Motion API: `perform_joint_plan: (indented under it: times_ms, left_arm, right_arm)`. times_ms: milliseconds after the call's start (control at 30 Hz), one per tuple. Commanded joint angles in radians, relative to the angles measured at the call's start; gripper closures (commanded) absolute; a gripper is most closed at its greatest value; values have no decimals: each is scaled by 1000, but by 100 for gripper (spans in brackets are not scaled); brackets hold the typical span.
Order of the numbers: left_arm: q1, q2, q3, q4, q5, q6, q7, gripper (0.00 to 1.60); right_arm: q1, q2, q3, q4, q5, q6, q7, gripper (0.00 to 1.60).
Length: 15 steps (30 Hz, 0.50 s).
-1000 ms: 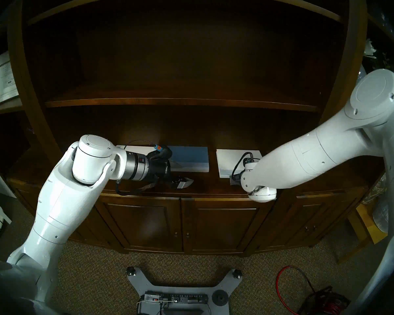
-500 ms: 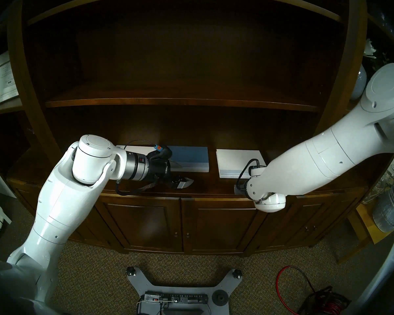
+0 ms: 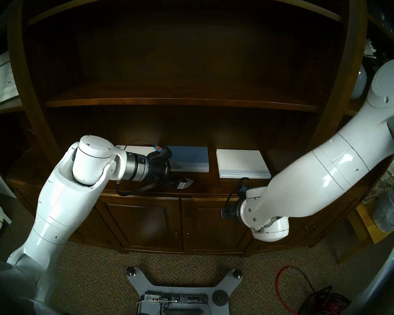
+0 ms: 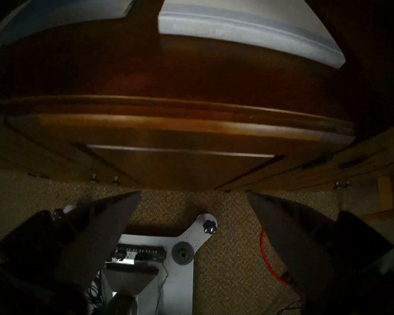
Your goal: Close the books and align them horizontally on the shelf
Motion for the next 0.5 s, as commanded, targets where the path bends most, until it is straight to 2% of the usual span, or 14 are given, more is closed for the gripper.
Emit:
perform_joint_plan:
  times_ms: [0,33,67,167,467]
  left_arm:
    - [-22,-4,-9,-16,-2,-5,0,0]
    - [-22,-4,-9,-16,-2,-5,0,0]
    - [-22,-5,-9,-16,-2,-5,0,0]
    - [-23,-5,-9,-16,-2,-5,0,0]
    - [-24,-5,-10,-18,-2,-6,0,0]
  right_arm:
    - [97,9,9,-124,-32,-50,-30,0]
    - [100,7,8,-118,-35,-53,-34,0]
    - [119,12,5,-162,-41,-64,-45,0]
    - [145,18,-4,-188,-53,-87,-69,0]
    - [232,20,-87,-188,-99,-169,-172,0]
